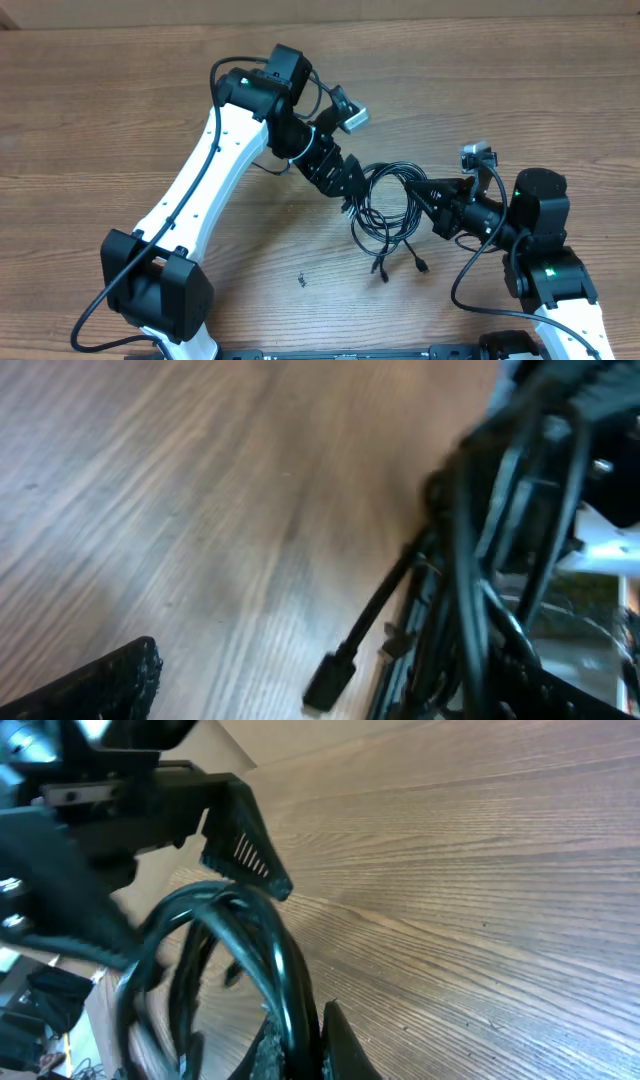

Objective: Untangle cables
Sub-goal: 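Grasp a cable loop with the right gripper beside the left gripper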

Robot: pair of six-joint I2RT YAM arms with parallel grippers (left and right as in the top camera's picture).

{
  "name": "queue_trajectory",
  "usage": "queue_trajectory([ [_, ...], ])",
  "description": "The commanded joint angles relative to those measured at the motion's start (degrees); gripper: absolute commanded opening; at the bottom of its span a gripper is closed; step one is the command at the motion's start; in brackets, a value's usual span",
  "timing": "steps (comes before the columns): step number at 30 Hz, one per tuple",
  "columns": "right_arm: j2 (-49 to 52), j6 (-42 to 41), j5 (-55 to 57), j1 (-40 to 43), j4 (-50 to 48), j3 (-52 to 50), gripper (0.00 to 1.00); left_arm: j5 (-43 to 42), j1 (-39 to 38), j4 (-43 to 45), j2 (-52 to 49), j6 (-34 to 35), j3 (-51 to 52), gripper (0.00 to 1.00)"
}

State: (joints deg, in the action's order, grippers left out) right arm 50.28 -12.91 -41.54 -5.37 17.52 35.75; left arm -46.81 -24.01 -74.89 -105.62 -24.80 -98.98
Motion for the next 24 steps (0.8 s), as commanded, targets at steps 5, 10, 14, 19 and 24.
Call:
queue_trajectory([
  [5, -0.66, -2.14, 7.93, -0.02, 1.16, 1.4, 0.04, -7.19, -0.63, -2.82, 2.03, -10.8, -0.94, 1.0],
  [10, -0.68, -6.23, 14.53, -0.02, 2.05, 1.4, 0.04, -5.07, 1.84, -1.53, 2.03, -5.97, -0.94, 0.99],
  [14, -0.66, -12.66, 16.26, -0.02, -0.02, 1.4, 0.04, -5.05, 2.58, 0.83, 2.03, 0.02, -0.94, 1.0],
  [19, -0.66, -21.53, 16.92, -0.02, -4.92, 1.4, 0.04, -3.32, 1.66, 5.16, 2.03, 9.57, -0.94, 1.0],
  [24, -0.66, -28.09, 17.11, -0.02, -9.84, 1.4, 0.04, -2.97, 0.74, 9.77, 2.03, 20.92, -0.94, 1.0],
])
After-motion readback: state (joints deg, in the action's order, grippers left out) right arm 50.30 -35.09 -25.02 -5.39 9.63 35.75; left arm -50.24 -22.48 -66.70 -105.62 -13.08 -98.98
